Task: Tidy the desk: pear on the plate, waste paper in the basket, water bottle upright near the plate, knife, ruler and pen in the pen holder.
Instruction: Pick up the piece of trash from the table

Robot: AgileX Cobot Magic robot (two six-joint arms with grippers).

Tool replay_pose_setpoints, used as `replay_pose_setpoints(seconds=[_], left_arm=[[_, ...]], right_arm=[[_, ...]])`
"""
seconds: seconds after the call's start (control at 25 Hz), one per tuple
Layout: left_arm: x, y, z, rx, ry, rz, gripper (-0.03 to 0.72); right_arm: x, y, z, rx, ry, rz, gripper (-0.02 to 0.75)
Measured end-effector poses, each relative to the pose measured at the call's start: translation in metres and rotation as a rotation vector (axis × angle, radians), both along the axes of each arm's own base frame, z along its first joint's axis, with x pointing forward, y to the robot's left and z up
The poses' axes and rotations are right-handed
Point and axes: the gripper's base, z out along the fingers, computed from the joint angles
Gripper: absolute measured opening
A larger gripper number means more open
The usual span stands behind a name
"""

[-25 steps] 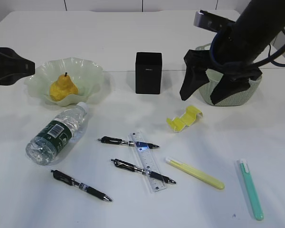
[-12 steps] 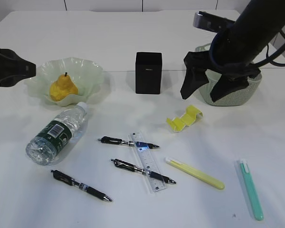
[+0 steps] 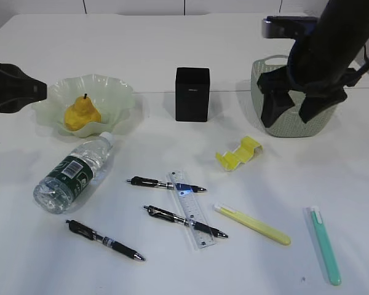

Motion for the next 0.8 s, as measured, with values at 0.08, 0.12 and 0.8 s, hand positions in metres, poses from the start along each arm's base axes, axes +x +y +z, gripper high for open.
replay_pose_setpoints(seconds=[0.08, 0.12, 0.8], left_arm=[[0.000, 0.000, 0.000, 0.000, 0.000, 0.000, 0.286], [0.000, 0.000, 0.000, 0.000, 0.000, 0.000, 0.286], [-0.003, -0.002, -0.001, -0.001, 0.025, -0.032, 0.286]], right_arm=[[0.003, 0.000, 0.008, -0.005, -0.022, 0.001, 0.563], [0.004, -0.001, 0.012, -0.016, -0.036, 0.004, 0.563], [0.043, 0.044, 0.003, -0.214, -0.096, 0.186, 0.562]])
